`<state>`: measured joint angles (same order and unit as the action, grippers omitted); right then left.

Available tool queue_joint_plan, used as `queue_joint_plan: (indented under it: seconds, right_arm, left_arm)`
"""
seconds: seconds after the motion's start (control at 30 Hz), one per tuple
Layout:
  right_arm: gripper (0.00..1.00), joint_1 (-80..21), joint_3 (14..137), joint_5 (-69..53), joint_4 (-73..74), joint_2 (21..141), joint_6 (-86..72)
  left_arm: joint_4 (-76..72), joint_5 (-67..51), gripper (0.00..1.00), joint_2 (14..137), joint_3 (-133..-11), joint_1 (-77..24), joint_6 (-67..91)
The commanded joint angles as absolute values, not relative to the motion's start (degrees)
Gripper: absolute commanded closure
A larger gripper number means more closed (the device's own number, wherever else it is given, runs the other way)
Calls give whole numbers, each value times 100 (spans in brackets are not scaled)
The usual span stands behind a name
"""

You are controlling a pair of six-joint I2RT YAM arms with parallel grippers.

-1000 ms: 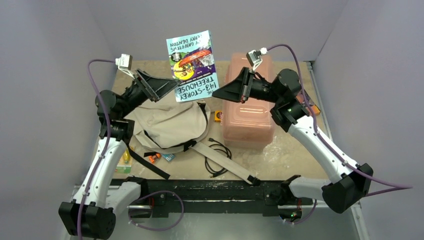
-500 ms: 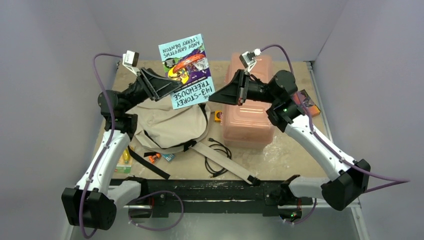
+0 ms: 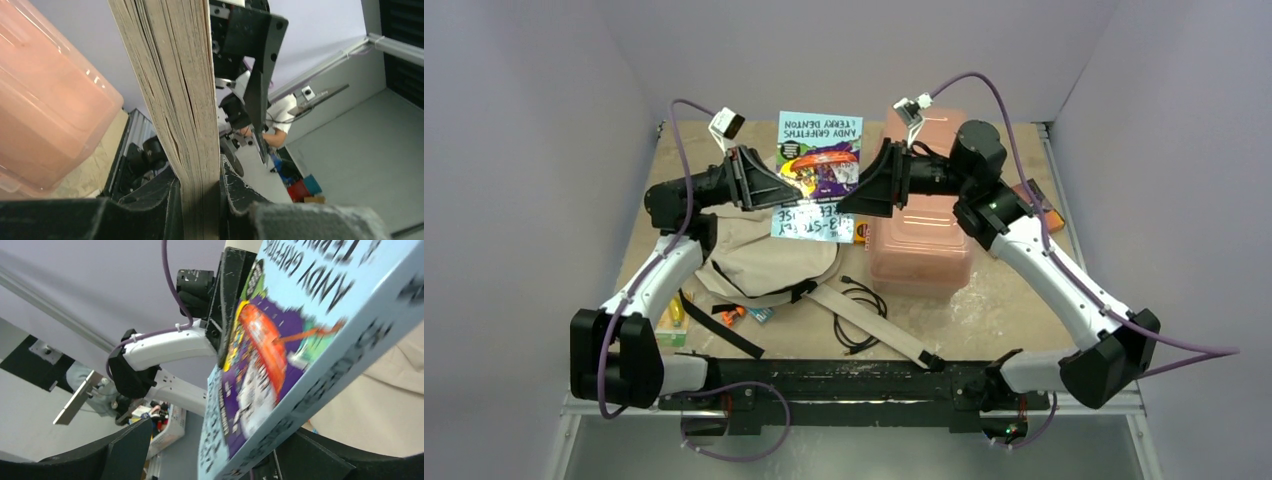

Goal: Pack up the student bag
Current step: Pick up the book from the center of the board.

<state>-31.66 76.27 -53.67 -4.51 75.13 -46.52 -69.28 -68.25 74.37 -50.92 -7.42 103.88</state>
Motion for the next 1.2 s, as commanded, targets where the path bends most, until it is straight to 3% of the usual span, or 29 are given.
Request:
queue_joint_plan:
  seconds: [0.0,0.07,0.2,0.27,0.3,0.37,0.43,0.47,0.57,0.77,0.93,1.17]
  right_arm:
    - [8,-3190,7657,-5822,-1005,7805,-4549]
    - [20,-3206,7442,-5919,-1755,7897,-5078]
    - [57,-3256,6694,-5681,-3482,7930,-6359]
    - [88,-3281,6547,-5443,-3613,7877,-6540]
    - [100,-3280,6537,-5304,-3453,7830,-6520]
    - [100,-3258,6671,-4841,-2491,7661,-6227]
    - [100,-3245,7034,-3652,-841,7409,-5577]
    - [100,-3249,7291,-2736,248,7284,-5301]
    - [100,-3244,7637,-635,1945,6883,-5174]
    - [100,-3236,7696,1566,3010,6186,-5455]
    - [100,-3235,7816,2341,2952,5656,-5367]
    - [100,-3239,7925,2134,2821,5430,-5196]
  left_arm:
    - [-8158,-7244,100,7164,-5065,-966,10765]
    - [-8152,-7264,100,7097,-4951,-988,10699]
    - [-7532,-7405,100,7013,-4940,-1071,10357]
    - [-6306,-7473,99,6934,-4963,-1053,9606]
    - [-5274,-7451,84,6825,-4958,-1009,8997]
    - [-1938,-6853,54,6434,-5168,-885,6843]
    - [2441,-4722,26,6144,-6084,-966,3698]
    - [3403,-3627,19,6136,-6409,-1156,2610]
    - [3816,-2146,15,6240,-6323,-1285,1990]
    - [3707,-652,16,6701,-5990,-2252,1177]
    - [3942,419,7,7160,-5918,-3248,585]
    - [4736,2263,2,8525,-6444,-4028,489]
